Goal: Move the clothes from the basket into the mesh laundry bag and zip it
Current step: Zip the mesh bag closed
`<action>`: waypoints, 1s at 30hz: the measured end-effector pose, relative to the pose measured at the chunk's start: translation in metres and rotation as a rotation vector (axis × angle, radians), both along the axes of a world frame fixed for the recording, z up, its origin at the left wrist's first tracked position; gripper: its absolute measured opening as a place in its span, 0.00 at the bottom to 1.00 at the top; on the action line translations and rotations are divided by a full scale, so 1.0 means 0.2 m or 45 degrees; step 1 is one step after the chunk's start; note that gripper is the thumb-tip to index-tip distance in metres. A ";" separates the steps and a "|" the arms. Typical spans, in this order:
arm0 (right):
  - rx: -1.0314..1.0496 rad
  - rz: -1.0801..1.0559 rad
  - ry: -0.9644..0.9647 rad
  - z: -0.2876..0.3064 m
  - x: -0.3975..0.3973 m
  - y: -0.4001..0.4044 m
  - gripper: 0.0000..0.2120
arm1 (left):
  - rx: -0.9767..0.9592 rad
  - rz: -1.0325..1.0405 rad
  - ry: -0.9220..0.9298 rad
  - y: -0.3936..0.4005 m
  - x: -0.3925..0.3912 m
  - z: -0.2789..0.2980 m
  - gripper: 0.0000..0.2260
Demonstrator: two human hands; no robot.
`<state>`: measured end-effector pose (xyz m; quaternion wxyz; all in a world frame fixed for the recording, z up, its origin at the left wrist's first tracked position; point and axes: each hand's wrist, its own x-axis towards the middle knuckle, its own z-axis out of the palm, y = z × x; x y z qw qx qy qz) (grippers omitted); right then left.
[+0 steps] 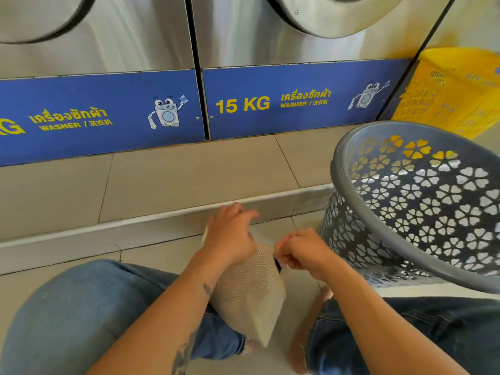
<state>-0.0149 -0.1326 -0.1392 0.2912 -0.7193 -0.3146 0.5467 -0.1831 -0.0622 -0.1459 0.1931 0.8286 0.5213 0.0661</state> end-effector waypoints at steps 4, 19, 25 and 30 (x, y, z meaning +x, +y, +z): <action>-0.057 -0.017 0.065 -0.02 -0.05 -0.07 0.05 | -0.110 -0.109 0.191 -0.10 0.03 -0.09 0.09; -0.031 -0.248 0.386 -0.08 -0.16 -0.14 0.05 | -0.566 0.074 0.276 -0.29 -0.07 0.13 0.17; -0.039 -0.291 0.512 -0.09 -0.18 -0.16 0.06 | -0.426 0.143 0.090 -0.38 -0.10 -0.04 0.06; -0.078 -0.272 0.483 -0.12 -0.17 -0.22 0.09 | -0.668 0.121 -0.149 -0.34 -0.13 -0.05 0.08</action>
